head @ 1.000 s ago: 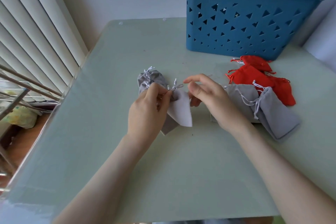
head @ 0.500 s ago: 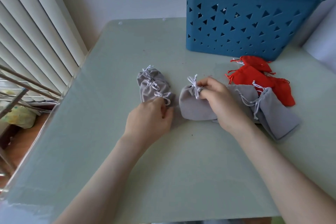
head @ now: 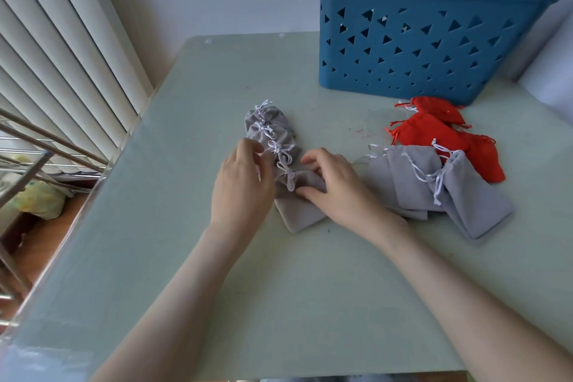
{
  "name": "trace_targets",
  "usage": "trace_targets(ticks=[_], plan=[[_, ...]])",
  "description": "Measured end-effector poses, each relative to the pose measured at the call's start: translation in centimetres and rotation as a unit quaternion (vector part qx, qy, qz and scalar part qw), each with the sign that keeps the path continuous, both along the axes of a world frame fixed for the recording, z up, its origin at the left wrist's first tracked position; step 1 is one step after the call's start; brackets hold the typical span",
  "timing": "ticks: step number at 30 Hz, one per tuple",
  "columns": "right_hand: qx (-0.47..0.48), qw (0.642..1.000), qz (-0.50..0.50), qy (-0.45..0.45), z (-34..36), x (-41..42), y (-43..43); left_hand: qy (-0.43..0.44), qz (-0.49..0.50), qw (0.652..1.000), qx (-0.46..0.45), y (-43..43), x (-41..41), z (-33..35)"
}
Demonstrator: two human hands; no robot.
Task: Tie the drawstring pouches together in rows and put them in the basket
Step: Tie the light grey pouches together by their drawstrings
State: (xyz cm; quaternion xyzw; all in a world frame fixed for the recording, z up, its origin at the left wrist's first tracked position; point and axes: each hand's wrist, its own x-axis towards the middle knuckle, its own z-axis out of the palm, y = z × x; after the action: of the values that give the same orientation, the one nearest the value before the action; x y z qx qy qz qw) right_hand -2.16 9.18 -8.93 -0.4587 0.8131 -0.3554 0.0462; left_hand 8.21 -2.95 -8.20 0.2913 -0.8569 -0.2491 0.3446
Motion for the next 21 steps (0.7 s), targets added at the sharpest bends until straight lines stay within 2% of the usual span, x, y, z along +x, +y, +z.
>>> trace_targets(ticks=[2, 6, 9, 12, 15, 18, 21], plan=[[0.032, 0.996, -0.023, 0.077, -0.4, 0.0, -0.1, -0.050, -0.009, 0.999, 0.010, 0.4, -0.1, -0.2], [0.042, 0.994, -0.038, 0.092, 0.1, -0.1, 0.2, -0.153, -0.063, 0.986, -0.024, 0.7, 0.0, -0.6], [0.028, 0.988, -0.083, 0.131, 0.8, -0.6, 0.6, -0.170, -0.064, 0.983, -0.039, 0.7, -0.2, -0.8], [0.046, 0.951, -0.213, 0.218, 1.7, -1.8, 1.5, -0.151, -0.039, 0.987, -0.041, 0.7, -0.2, -0.9], [0.159, 0.911, -0.313, 0.218, 2.2, -3.0, 2.8, -0.106, -0.011, 0.993, -0.043, 0.6, -0.1, -0.8], [0.230, 0.895, -0.327, 0.195, 2.1, -3.7, 3.6, -0.041, -0.012, 0.999, -0.031, 1.0, 0.0, -0.2], [0.222, 0.901, -0.320, 0.192, 2.1, -4.0, 3.7, 0.004, -0.036, 0.999, -0.029, 1.5, 0.1, 0.3]])
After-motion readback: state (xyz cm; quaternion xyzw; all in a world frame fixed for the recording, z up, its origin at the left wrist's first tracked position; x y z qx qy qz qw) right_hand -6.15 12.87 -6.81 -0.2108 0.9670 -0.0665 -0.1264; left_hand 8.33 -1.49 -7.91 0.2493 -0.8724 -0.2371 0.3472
